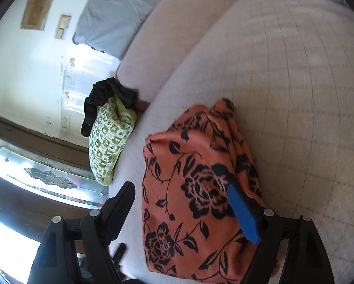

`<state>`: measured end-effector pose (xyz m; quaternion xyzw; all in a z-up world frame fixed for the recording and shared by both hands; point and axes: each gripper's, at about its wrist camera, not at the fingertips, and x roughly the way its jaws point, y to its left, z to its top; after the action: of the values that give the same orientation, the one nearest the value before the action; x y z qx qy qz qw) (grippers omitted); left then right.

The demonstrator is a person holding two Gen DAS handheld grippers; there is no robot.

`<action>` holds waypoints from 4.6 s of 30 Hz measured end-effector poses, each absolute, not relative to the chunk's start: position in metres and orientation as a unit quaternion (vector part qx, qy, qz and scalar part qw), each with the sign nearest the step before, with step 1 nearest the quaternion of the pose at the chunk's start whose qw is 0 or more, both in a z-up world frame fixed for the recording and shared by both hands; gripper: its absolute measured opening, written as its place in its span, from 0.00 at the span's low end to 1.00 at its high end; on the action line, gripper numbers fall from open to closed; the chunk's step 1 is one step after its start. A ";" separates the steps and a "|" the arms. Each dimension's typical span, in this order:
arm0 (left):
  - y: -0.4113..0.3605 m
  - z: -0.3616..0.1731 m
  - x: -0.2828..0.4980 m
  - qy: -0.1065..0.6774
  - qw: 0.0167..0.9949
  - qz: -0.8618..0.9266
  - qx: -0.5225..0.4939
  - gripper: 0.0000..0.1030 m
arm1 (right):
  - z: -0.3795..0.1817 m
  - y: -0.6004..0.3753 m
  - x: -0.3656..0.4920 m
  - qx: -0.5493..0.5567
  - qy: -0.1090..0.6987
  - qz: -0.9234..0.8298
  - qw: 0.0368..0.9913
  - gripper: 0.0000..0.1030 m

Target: Fold small clothes

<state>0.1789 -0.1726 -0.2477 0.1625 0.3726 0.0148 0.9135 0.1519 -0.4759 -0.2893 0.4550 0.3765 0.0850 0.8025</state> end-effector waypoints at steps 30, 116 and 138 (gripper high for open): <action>-0.192 -0.216 0.160 0.326 0.931 -0.003 0.165 1.00 | -0.286 -0.489 0.149 0.448 0.374 0.070 0.809 0.81; -0.160 -0.272 0.270 0.388 0.912 -0.119 0.056 1.00 | -0.280 -0.477 0.161 0.396 0.343 0.104 0.845 0.81; -0.168 -0.310 0.293 0.426 0.893 -0.104 0.100 1.00 | -0.288 -0.413 0.276 0.239 0.529 0.019 0.814 0.23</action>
<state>0.2928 -0.1678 -0.3102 0.0997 0.4260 -0.1043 0.8931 0.2759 -0.4127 -0.2877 0.2391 0.5292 0.0192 0.8138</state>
